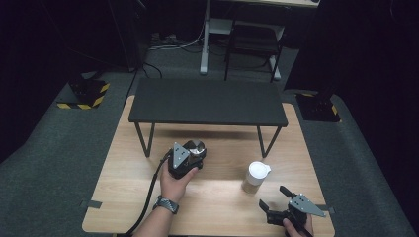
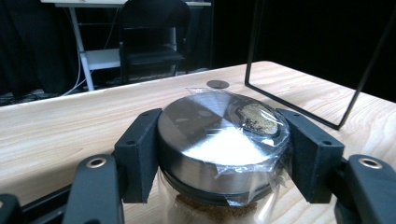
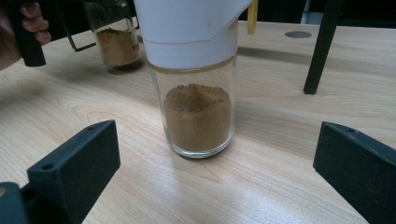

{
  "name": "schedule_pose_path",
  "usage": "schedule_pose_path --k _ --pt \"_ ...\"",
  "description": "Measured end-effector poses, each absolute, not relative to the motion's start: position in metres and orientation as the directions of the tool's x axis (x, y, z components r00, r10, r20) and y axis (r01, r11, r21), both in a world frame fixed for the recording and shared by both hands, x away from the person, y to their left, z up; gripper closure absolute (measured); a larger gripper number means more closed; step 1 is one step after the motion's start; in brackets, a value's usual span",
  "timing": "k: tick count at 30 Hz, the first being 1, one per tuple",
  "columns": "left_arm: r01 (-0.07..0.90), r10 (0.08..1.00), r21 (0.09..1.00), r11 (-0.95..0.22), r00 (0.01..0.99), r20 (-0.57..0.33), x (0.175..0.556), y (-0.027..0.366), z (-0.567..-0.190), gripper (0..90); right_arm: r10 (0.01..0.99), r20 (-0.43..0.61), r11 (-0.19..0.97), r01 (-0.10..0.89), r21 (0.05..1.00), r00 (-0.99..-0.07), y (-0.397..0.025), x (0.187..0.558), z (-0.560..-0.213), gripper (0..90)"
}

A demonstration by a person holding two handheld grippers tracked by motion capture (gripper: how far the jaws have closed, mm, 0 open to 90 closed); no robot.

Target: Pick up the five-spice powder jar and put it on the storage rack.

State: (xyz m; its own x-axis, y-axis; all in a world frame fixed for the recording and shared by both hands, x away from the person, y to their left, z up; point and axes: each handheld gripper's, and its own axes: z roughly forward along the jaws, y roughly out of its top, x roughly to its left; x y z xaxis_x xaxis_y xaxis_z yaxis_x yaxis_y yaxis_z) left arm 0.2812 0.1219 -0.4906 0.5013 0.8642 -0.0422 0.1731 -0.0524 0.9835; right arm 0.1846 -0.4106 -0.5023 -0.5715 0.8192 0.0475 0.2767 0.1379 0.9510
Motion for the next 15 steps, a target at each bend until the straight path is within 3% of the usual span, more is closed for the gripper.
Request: schedule_pose_path --k 15 --pt "0.157 0.853 0.987 -0.039 0.52 -0.049 0.256 0.131 -0.475 35.0 0.818 0.052 0.135 0.279 0.951 -0.573 -0.411 0.185 -0.502 0.5"
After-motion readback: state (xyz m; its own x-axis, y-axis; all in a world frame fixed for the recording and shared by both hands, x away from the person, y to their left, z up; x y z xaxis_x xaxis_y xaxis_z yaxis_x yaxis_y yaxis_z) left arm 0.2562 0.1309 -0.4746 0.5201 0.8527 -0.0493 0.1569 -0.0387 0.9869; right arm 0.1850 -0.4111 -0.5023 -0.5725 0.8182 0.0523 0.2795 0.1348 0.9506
